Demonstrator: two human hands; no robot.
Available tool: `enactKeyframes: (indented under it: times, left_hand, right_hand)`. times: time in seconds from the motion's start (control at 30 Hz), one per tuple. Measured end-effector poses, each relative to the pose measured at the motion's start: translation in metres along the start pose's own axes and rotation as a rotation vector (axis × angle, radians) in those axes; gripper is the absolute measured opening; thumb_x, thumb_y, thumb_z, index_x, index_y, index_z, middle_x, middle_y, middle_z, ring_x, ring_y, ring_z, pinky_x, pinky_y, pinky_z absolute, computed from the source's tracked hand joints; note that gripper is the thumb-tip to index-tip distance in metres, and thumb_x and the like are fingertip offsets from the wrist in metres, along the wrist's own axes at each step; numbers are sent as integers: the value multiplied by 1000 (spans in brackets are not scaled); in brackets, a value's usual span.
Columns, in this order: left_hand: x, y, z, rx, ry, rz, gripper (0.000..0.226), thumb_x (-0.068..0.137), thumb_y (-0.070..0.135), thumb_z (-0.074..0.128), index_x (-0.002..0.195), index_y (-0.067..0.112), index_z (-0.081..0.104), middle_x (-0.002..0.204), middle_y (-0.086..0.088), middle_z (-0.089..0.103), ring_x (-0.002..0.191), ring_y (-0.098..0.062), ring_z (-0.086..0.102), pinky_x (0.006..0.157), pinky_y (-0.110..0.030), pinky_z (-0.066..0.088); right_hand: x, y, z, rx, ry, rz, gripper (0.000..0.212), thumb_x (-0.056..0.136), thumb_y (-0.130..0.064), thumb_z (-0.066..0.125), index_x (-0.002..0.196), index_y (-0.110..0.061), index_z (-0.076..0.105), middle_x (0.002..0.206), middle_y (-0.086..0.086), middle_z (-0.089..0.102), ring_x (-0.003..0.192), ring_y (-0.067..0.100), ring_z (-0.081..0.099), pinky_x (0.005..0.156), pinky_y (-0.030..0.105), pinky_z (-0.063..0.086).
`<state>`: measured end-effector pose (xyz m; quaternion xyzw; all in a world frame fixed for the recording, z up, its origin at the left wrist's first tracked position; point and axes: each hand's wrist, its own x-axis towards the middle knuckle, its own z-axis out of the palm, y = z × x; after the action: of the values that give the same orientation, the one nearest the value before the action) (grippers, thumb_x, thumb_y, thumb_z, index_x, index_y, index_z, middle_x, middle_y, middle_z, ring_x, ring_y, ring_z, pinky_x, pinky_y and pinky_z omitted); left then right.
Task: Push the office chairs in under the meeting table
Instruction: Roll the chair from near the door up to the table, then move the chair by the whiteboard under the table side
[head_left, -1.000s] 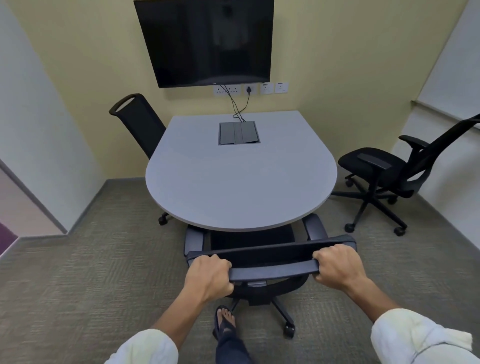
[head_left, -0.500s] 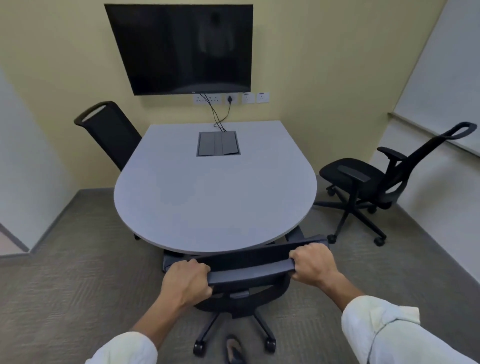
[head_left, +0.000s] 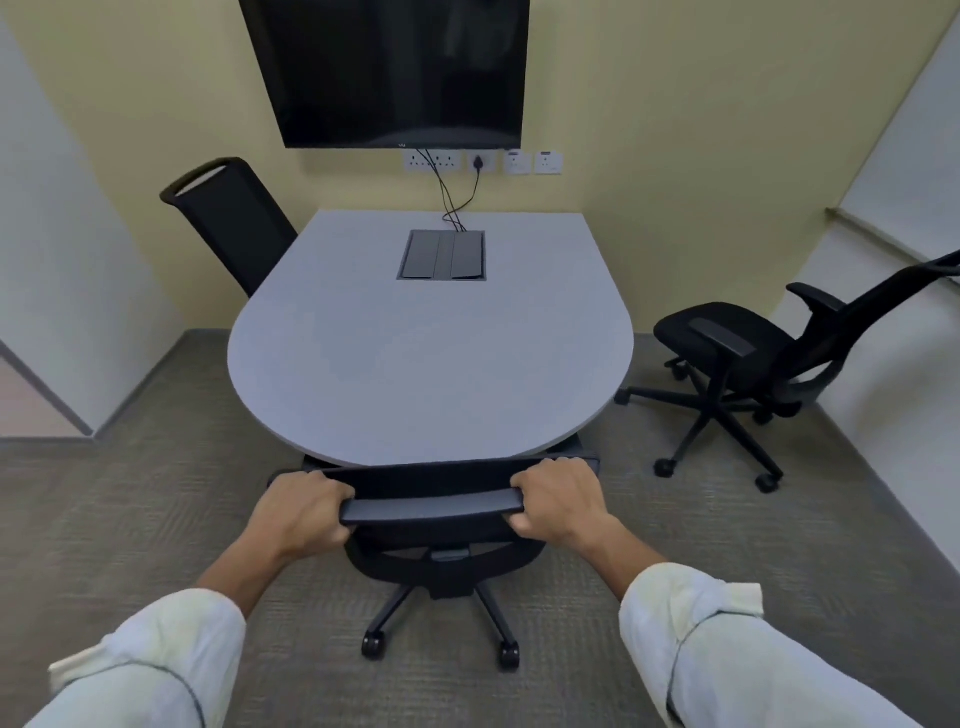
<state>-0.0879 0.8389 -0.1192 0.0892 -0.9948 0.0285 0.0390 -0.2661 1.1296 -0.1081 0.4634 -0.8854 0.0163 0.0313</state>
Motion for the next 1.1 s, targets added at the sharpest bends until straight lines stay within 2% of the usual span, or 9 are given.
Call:
enactKeyframes:
  times: [0.13, 0.23, 0.37, 0.47, 0.57, 0.73, 0.87, 1.1]
  left_hand:
    - [-3, 4, -12, -85, -44, 42, 35, 71, 66, 51, 70, 32, 44, 63, 11, 57, 59, -14, 57, 55, -33, 46]
    - [-9, 15, -22, -211, 10, 149, 48, 77, 81, 46, 82, 34, 44, 71, 16, 53, 60, -4, 48, 55, -30, 42]
    - [-7, 47, -30, -317, 198, 175, 38, 89, 70, 39, 87, 33, 43, 75, 16, 48, 64, -5, 45, 54, -29, 42]
    - [7, 70, -38, -310, 300, 125, 40, 92, 65, 38, 86, 27, 48, 77, 12, 51, 68, -9, 47, 55, -29, 43]
    - [23, 93, -46, -294, 329, 88, 41, 92, 61, 43, 90, 21, 55, 85, 7, 57, 75, -14, 52, 59, -33, 45]
    - [45, 145, -55, -306, 340, 38, 43, 92, 56, 47, 97, 16, 59, 95, 1, 61, 81, -19, 55, 68, -36, 47]
    - [63, 206, -62, -290, 365, 79, 41, 92, 55, 49, 96, 15, 59, 93, 0, 60, 79, -20, 54, 65, -36, 47]
    - [103, 336, -75, -268, 358, 169, 40, 91, 53, 50, 92, 14, 56, 90, -4, 58, 76, -22, 51, 64, -38, 45]
  right_hand:
    - [-2, 3, -3, 48, 37, -44, 37, 64, -64, 48, 62, -27, 53, 56, -6, 57, 55, 21, 54, 53, 32, 39]
    - [-9, 5, -9, 146, 24, -83, 33, 67, -59, 54, 67, -27, 48, 58, -9, 53, 56, 15, 49, 55, 32, 37]
    - [-19, 4, -16, 285, 78, -114, 34, 74, -65, 59, 81, -34, 46, 71, -14, 55, 64, 9, 48, 57, 30, 41]
    - [-29, 10, -19, 404, 273, -5, 33, 81, -63, 59, 93, -33, 52, 80, -16, 56, 72, 4, 49, 62, 26, 45]
    - [-50, 30, -25, 400, 396, 150, 28, 86, -57, 56, 96, -32, 51, 82, -16, 55, 75, 3, 48, 61, 21, 39]
    - [-108, 92, -26, 282, 274, 297, 30, 89, -55, 49, 107, -31, 48, 86, -11, 56, 81, 10, 54, 64, 34, 47]
    - [-163, 156, -33, 200, 187, 341, 32, 90, -50, 51, 114, -30, 46, 88, -15, 52, 81, 7, 50, 64, 31, 43]
    - [-264, 259, -60, 163, 233, 482, 32, 90, -42, 55, 117, -29, 45, 95, -10, 52, 89, 12, 52, 70, 36, 50]
